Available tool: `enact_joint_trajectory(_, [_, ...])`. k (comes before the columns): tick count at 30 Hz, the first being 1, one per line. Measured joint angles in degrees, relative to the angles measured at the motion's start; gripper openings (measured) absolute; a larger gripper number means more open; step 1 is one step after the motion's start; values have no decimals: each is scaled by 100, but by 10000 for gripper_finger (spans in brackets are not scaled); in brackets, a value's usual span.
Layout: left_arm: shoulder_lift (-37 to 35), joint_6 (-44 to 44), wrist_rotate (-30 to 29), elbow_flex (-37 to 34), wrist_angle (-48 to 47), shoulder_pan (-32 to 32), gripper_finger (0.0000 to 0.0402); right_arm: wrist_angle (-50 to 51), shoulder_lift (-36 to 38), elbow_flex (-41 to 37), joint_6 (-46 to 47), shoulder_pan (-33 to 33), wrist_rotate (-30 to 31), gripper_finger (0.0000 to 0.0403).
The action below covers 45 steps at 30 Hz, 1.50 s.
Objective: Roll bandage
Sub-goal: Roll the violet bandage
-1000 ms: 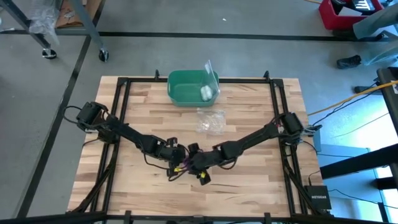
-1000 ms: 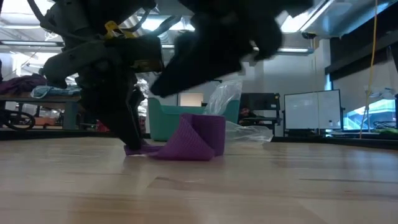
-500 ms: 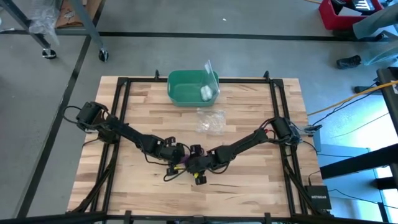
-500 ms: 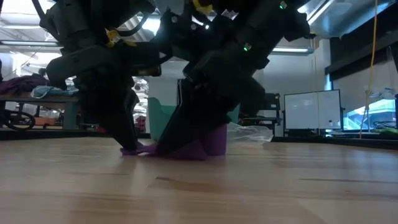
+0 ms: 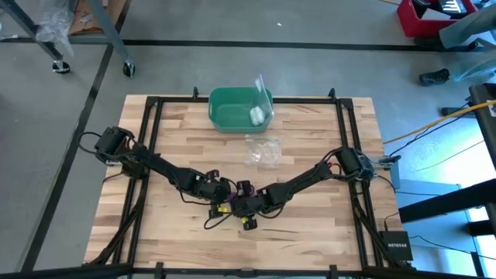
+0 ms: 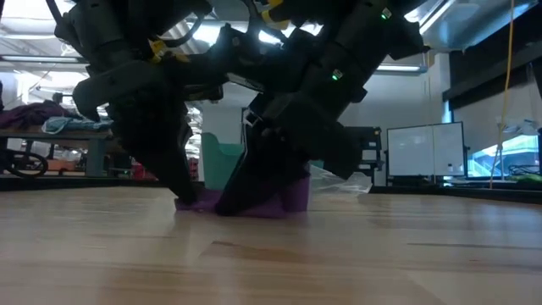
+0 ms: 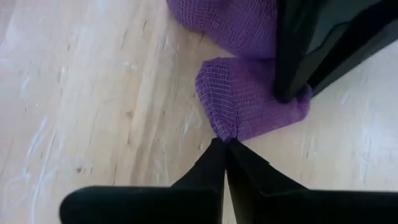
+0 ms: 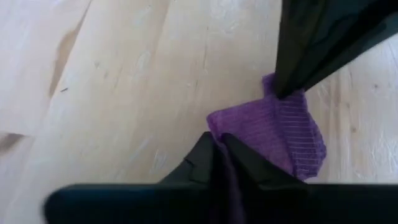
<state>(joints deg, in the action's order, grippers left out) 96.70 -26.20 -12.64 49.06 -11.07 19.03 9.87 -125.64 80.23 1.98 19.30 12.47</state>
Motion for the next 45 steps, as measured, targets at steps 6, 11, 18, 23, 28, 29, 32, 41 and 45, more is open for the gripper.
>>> enact_joint_trajectory(6, [-384, -98, -92, 0, -85, 9, 1, 17, 0, -7, 194, 23, -99, 13])
enact_joint_trajectory(11, [-789, -489, -649, 4, -671, -2, 1, 49, 0, -26, 414, 129, -332, 5])
enact_joint_trajectory(18, [-944, -1315, -1850, -2, -1334, -16, 0, 65, 0, -41, 614, 271, -246, 4])
enact_joint_trajectory(23, [-837, -1126, -1104, 0, -771, 84, 6, 9, 0, -48, 771, 276, -172, 3])
enact_joint_trajectory(28, [-567, -1126, -404, 2, -92, 157, 39, -42, 0, -48, 962, 285, -103, 4])
enact_joint_trajectory(29, [-470, -1131, -396, 2, 22, 164, 51, -70, 0, -48, 1004, 288, -99, 4])
enact_joint_trajectory(32, [-157, -1243, -327, 2, 304, 158, 88, -191, -3, -56, 1149, 288, -75, 4])
enact_joint_trajectory(41, [248, -1466, -88, 2, 519, 154, 126, -368, -20, -55, 1220, 319, 15, 5])
enact_joint_trajectory(45, [252, -1234, 236, 2, 652, 154, 127, -381, -26, -55, 1339, 363, 194, 5])
